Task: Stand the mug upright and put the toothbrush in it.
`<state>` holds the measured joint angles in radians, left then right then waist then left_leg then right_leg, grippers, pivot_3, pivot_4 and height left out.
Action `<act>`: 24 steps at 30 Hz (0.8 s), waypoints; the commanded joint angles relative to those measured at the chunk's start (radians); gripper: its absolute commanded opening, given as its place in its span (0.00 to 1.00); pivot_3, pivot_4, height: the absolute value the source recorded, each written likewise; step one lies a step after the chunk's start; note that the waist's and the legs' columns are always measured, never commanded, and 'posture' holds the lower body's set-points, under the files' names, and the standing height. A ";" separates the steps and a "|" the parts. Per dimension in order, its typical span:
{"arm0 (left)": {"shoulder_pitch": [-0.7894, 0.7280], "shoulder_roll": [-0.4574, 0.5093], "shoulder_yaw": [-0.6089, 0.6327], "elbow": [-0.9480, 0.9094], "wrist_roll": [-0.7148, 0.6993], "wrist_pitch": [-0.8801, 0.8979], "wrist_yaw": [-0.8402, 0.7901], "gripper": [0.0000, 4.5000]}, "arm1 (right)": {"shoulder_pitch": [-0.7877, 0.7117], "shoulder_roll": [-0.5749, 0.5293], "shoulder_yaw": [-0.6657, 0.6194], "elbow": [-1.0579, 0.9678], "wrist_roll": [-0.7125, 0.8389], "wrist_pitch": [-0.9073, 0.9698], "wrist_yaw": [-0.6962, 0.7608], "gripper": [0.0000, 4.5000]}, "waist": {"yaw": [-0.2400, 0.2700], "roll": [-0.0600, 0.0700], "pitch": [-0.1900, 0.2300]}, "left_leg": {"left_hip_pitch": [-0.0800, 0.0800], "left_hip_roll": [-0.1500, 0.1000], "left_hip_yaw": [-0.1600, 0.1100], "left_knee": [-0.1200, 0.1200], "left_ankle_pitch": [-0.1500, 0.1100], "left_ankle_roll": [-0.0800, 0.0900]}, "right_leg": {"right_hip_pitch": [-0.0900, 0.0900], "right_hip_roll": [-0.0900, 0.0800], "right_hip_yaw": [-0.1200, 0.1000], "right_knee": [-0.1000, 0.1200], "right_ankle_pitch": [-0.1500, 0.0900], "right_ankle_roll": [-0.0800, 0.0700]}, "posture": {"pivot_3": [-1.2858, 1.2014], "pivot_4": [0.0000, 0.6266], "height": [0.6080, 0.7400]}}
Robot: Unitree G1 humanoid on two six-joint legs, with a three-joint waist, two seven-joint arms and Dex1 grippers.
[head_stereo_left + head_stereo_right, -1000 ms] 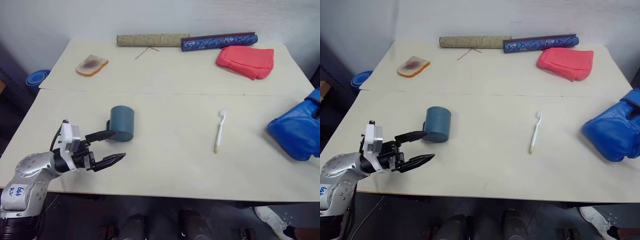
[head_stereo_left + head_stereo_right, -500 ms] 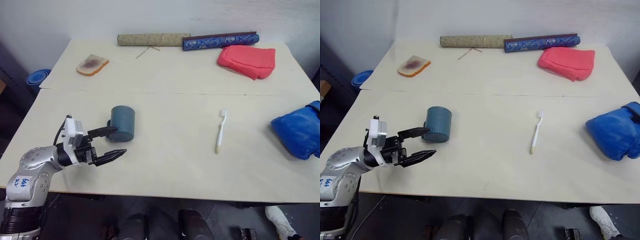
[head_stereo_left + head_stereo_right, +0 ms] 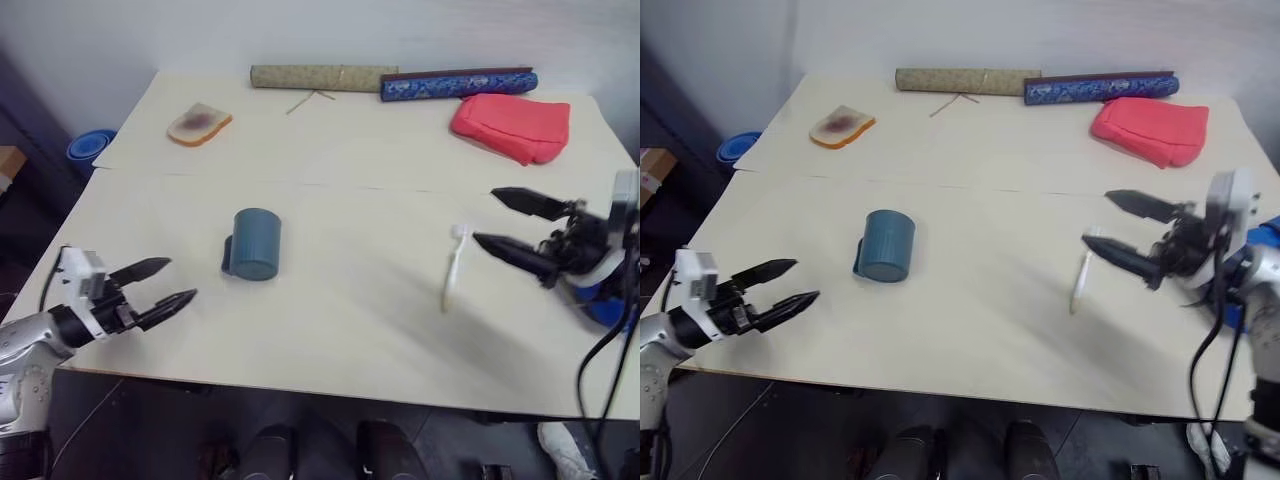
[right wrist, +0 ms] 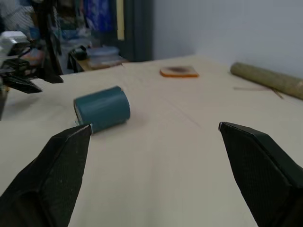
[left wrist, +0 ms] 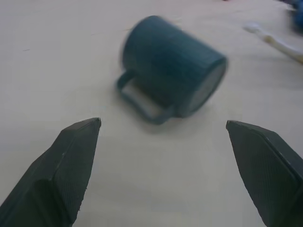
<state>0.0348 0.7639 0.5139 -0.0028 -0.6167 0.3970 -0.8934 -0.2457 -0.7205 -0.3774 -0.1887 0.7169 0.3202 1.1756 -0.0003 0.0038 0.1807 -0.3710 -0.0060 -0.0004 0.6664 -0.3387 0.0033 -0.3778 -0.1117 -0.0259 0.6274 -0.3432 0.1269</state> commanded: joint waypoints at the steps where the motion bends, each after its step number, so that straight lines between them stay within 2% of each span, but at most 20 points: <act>1: 0.046 0.023 0.117 0.006 -0.019 0.165 0.156 1.00 | 0.063 0.063 0.072 -0.012 -0.118 -0.262 0.096 0.99 | 0.000 -0.001 0.000 | 0.000 -0.001 0.000 0.001 -0.001 0.001 | 0.000 0.000 0.000 0.000 0.000 0.000 | 0.52 0.24 1.00; 3: 0.057 0.026 0.164 -0.002 -0.038 0.237 0.209 1.00 | 0.072 0.099 0.088 0.015 -0.105 -0.309 0.128 0.99 | -0.002 -0.002 0.000 | 0.000 -0.002 0.000 0.002 -0.001 0.002 | 0.001 -0.001 0.000 0.000 0.000 0.000 | 0.52 0.24 1.00; 6: 0.081 0.072 0.203 -0.031 -0.061 0.439 0.280 1.00 | 0.082 0.116 0.122 0.057 -0.120 -0.403 0.209 0.99 | -0.002 -0.004 0.001 | 0.001 -0.001 0.000 0.004 -0.001 0.002 | 0.002 -0.002 0.000 0.000 0.000 0.001 | 0.52 0.24 1.00; 9: 0.060 0.127 0.187 -0.075 -0.041 0.579 0.367 1.00 | 0.094 0.106 0.142 0.119 -0.140 -0.487 0.284 0.99 | -0.003 -0.007 0.000 | 0.003 0.000 -0.001 0.003 0.000 0.001 | 0.002 -0.001 0.000 0.000 0.000 0.001 | 0.52 0.24 1.00; 13: -0.118 0.098 0.161 -0.138 -0.152 0.700 0.412 1.00 | 0.088 0.091 0.138 0.174 -0.143 -0.495 0.283 0.99 | 0.003 -0.007 0.000 | 0.002 -0.001 -0.003 0.003 0.000 0.000 | 0.002 -0.002 -0.001 0.000 0.001 0.000 | 0.52 0.24 1.00; 15: -0.277 0.071 0.120 -0.120 -0.161 0.811 0.511 1.00 | 0.093 0.083 0.138 0.173 -0.138 -0.485 0.278 0.99 | 0.003 -0.007 0.000 | 0.002 -0.001 -0.004 0.003 0.001 -0.001 | 0.003 -0.003 -0.002 0.000 0.001 -0.001 | 0.52 0.24 1.00; 19: -0.498 0.007 0.052 -0.037 -0.115 0.951 0.644 1.00 | 0.118 0.079 0.139 0.132 -0.126 -0.466 0.253 0.99 | -0.003 -0.008 -0.001 | 0.002 -0.001 -0.004 0.003 0.001 -0.002 | 0.002 0.000 -0.007 0.003 0.001 -0.001 | 0.52 0.24 1.00; 24: -0.632 -0.027 -0.119 0.088 -0.030 0.936 0.642 1.00 | 0.147 0.087 0.137 0.081 -0.121 -0.449 0.201 0.99 | -0.013 -0.008 -0.001 | 0.002 0.000 -0.002 0.002 0.002 -0.002 | 0.001 0.003 -0.013 0.003 0.001 -0.001 | 0.52 0.24 1.00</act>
<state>-0.5765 0.7258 0.4324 0.0627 -0.6796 1.3523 -0.2427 -0.1049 -0.6277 -0.2233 -0.0604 0.5737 -0.1287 1.3965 -0.0129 -0.0039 0.1800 -0.3690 -0.0066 -0.0022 0.6683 -0.3370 0.0009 -0.3767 -0.1084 -0.0393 0.6307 -0.3423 0.1262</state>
